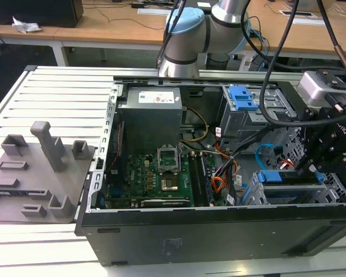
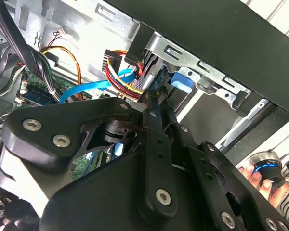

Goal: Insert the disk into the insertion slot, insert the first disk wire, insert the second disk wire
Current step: 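Insert the first disk wire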

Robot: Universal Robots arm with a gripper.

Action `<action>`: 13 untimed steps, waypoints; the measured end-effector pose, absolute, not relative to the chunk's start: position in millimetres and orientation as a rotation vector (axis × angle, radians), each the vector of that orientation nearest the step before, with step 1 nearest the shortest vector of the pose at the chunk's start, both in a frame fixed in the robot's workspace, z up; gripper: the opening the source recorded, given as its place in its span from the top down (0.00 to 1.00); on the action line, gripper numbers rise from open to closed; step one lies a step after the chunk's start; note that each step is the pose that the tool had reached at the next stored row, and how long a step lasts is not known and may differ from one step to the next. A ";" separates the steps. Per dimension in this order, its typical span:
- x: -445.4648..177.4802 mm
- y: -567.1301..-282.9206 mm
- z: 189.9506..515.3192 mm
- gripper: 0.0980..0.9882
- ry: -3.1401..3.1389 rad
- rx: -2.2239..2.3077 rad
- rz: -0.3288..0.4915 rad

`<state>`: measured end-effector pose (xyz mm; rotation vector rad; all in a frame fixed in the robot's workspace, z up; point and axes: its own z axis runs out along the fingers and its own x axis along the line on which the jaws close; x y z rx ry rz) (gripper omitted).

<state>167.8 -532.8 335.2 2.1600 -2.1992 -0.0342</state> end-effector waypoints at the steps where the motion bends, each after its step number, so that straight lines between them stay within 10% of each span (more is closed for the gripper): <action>1: 167.8 -532.8 334.9 0.89 -2.199 2.160 -0.035; 13: 167.8 -532.8 366.0 0.81 -2.199 2.160 -0.034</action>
